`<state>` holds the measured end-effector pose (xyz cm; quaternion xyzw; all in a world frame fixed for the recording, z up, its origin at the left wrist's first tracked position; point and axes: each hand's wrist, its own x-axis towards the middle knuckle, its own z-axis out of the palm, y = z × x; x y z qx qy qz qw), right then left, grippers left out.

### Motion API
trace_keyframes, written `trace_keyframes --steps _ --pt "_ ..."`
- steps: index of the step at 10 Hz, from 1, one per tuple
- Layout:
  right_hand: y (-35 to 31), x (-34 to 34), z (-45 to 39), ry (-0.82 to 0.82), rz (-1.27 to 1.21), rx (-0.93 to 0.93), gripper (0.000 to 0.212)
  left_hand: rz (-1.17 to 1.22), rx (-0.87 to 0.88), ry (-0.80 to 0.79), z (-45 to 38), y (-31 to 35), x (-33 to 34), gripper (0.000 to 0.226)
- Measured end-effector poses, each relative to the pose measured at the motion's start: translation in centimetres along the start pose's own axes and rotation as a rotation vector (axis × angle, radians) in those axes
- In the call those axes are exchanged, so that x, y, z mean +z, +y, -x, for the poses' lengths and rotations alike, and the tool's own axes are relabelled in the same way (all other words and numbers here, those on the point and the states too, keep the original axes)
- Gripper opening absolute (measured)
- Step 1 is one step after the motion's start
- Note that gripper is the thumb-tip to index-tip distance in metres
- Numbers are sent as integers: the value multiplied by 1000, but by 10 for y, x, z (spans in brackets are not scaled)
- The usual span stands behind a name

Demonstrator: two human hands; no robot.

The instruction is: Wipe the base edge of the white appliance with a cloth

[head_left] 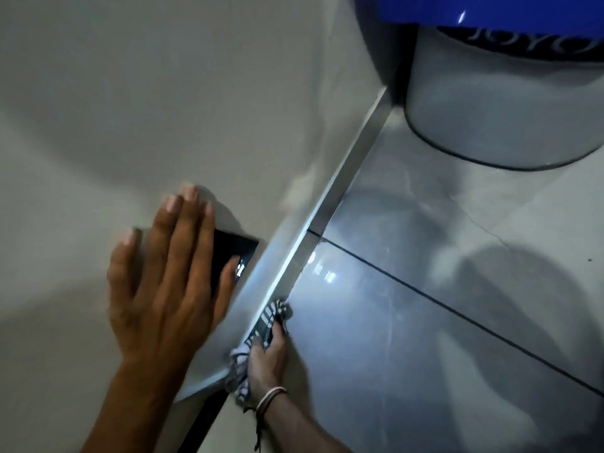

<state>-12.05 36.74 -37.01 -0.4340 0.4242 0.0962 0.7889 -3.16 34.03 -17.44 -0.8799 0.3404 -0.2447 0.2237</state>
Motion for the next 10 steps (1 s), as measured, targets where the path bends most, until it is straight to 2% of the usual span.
trace_keyframes --steps 1,2,3,4,5,6,7,8,9,10 --pt "-66 -37 -23 -98 -314 82 49 40 28 -5 3 0 -12 55" --pt "-197 -79 -20 -265 -715 74 17 231 -18 -37 -8 12 -26 55" --pt "-292 -127 17 -276 -629 146 37 713 -297 -122 -49 47 -58 62" --pt "-376 -174 62 -316 -467 145 35 1399 -1000 -266 -132 67 -102 68" --pt "-459 -206 84 -329 -57 90 20 1949 -1416 -519 -209 68 -117 28" --pt "-526 -230 84 -277 375 105 19 1951 -1453 -508 -262 71 -125 15" --pt "-575 -253 62 -134 671 125 16 1918 -1516 -460 -307 77 -126 5" --pt "-619 -264 20 -50 852 -19 9 1846 -1581 -395 -351 88 -114 11" --pt "-643 -271 -17 -89 997 -91 7 1730 -1651 -405 -375 102 -95 20" --pt "-660 -276 -25 -223 1230 22 56 1408 -1555 -615 -372 115 -104 36"
